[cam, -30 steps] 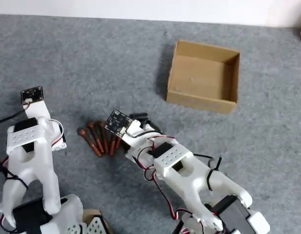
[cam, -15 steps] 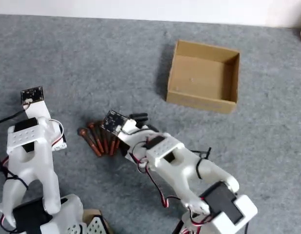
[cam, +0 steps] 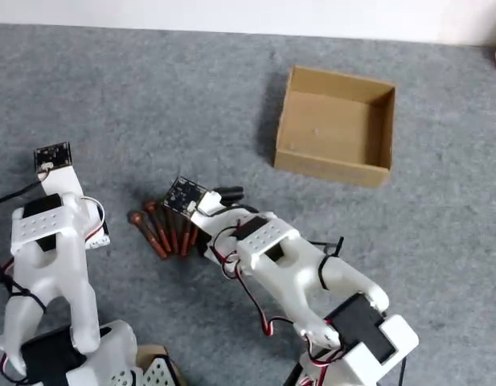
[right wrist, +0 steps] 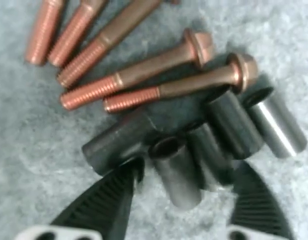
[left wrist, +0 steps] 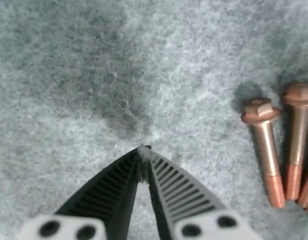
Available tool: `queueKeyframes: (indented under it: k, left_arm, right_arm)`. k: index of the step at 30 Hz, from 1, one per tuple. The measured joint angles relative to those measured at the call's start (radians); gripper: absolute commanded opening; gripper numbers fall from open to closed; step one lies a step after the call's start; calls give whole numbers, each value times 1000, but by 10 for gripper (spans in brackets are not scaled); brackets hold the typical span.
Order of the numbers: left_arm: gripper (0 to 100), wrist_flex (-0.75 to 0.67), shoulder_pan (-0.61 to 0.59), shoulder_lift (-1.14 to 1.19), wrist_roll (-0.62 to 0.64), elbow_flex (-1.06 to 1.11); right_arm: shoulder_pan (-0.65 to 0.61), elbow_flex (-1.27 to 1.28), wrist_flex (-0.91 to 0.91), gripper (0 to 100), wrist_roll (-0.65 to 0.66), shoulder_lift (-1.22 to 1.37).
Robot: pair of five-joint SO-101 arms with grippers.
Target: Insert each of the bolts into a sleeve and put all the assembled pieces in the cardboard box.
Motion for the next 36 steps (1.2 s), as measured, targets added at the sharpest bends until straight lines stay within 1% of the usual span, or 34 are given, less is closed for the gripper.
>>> queueKeyframes:
  k: [1, 3, 13, 17, 21, 23, 26, 29, 33, 36]
  left_arm:
    - [11, 0, 0, 0, 0, 0]
    - [11, 0, 0, 0, 0, 0]
    - [11, 0, 0, 0, 0, 0]
    - [11, 0, 0, 0, 0, 0]
    - [11, 0, 0, 0, 0, 0]
    - [11, 0, 0, 0, 0, 0]
    - [11, 0, 0, 0, 0, 0]
    - [11, 0, 0, 0, 0, 0]
    - [11, 0, 0, 0, 0, 0]
    - [11, 0, 0, 0, 0, 0]
  right_arm:
    - [0, -2, 0, 4, 0, 2]
    - [2, -2, 0, 15, 0, 2]
    - [2, -18, 18, 5, 2, 11]
    - [2, -40, 89, 5, 2, 9]
    - [0, -41, 106, 12, 0, 8]
    - [0, -41, 110, 37, 0, 8]
    - [0, -77, 153, 131, -3, 11]
    - [-6, -115, 232, 199, -68, 12]
    - [-6, -176, 350, 201, -104, 15]
    - [17, -235, 446, 201, -143, 17]
